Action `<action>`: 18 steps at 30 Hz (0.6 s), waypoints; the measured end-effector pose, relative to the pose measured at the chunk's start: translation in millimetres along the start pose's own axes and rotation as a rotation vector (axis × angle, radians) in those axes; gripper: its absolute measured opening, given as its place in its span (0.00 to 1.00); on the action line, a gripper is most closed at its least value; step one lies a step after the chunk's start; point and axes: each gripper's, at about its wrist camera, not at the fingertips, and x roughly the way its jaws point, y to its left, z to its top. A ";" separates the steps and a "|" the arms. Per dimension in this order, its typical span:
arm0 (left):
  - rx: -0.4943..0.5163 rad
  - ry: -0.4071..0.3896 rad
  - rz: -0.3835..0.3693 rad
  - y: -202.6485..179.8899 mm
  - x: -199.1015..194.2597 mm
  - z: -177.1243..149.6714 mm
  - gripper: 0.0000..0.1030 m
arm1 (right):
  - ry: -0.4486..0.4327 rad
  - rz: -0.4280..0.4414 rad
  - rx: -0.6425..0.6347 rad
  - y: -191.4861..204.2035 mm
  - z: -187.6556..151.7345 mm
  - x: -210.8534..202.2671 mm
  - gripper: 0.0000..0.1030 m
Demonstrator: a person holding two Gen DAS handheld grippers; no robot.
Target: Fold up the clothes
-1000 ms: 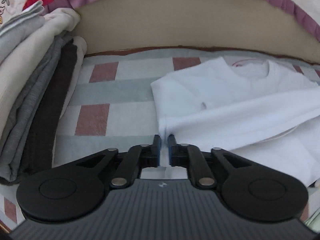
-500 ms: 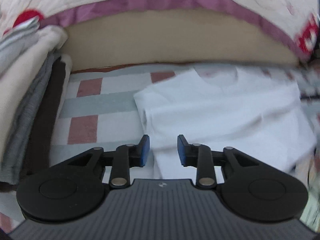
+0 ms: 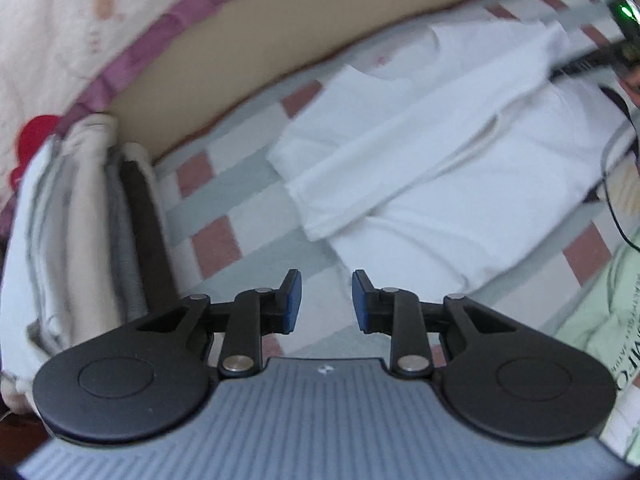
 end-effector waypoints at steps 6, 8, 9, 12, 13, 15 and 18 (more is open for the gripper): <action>-0.084 0.016 -0.080 -35.3 76.6 8.4 0.25 | -0.107 0.093 0.266 -32.7 23.5 7.8 0.46; -0.162 -0.032 -0.106 -42.5 102.2 16.6 0.25 | -0.156 0.152 0.413 -57.8 30.1 9.5 0.45; -0.174 -0.063 -0.104 -46.1 112.4 21.5 0.25 | -0.177 0.170 0.469 -68.0 32.6 10.0 0.45; -0.155 -0.108 -0.012 -57.9 139.8 31.7 0.25 | -0.192 0.225 0.571 -89.0 37.1 11.3 0.45; -0.160 -0.124 0.050 -62.7 145.2 31.6 0.25 | -0.190 0.258 0.616 -96.5 36.8 11.3 0.45; -0.243 -0.138 0.054 -62.7 151.9 30.0 0.25 | -0.207 0.312 0.700 -110.0 35.2 7.4 0.46; -0.255 -0.175 0.108 -65.2 157.8 37.7 0.25 | -0.258 0.330 0.647 -108.8 42.6 -9.5 0.47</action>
